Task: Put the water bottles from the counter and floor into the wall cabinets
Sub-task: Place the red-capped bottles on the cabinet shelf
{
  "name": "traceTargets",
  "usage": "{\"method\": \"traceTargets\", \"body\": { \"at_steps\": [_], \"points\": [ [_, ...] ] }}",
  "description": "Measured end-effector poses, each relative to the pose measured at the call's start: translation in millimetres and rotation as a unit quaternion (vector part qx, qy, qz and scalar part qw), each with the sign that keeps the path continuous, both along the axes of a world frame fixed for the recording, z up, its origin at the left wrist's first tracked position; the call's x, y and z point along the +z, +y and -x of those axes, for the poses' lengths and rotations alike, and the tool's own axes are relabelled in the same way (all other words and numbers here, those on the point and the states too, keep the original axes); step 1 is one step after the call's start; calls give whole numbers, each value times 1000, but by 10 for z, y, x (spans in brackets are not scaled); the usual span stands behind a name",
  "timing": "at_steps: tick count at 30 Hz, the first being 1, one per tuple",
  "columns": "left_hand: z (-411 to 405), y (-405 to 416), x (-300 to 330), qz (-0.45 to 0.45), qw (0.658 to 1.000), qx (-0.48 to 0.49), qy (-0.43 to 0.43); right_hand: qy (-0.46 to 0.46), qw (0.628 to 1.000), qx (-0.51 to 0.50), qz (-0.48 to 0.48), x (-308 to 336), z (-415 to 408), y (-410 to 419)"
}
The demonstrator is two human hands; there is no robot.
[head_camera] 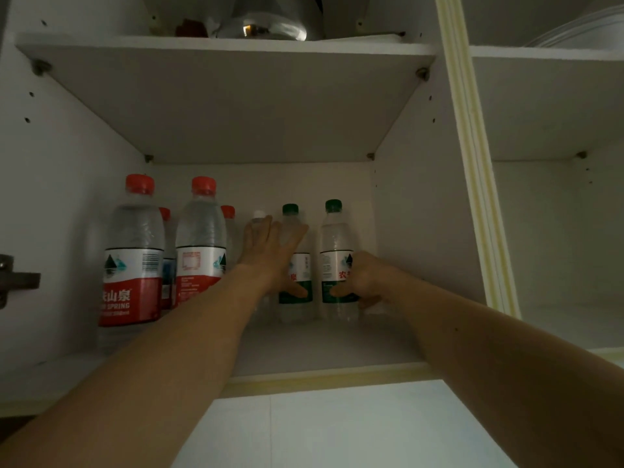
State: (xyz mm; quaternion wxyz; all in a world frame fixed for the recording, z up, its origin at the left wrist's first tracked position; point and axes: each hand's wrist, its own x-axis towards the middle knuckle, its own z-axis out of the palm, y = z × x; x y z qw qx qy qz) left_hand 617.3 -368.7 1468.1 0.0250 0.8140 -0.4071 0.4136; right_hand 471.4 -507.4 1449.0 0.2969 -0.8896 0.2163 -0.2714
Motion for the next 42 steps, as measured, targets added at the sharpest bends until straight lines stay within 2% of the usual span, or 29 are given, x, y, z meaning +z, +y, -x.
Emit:
{"method": "traceTargets", "body": {
  "at_steps": [6, 10, 15, 22, 28, 32, 36, 40, 42],
  "points": [
    [54, 118, -26, -5, 999, 17, -31, 58, 998, -29, -1, 131, -70, 169],
    [68, 117, -37, 3, 999, 29, -22, 85, 996, -25, -19, 182, -137, 200],
    [83, 64, -40, -7, 999, 43, -18, 79, 997, -6, -17, 141, -209, 144],
    [91, 43, -31, -5, 998, 58, -13, 52, 998, 14, 38, 42, -210, 58],
    [158, 112, -69, 14, 1000, 11, -18, 32, 997, -20, 67, 11, -95, 101],
    [419, 229, -51, 87, 989, -122, -15, -32, 991, -64, 115, 44, 85, 188],
    [865, 471, -8, 221, 936, -272, 46, -68, 984, -45, 160, 34, 294, 367],
    [1107, 944, 48, 299, 906, -300, -9, -84, 978, -20, 192, 56, 461, 704],
    [1071, 1215, 61, 349, 888, -291, -66, -90, 975, -1, 201, 65, 495, 927]
  ]
}}
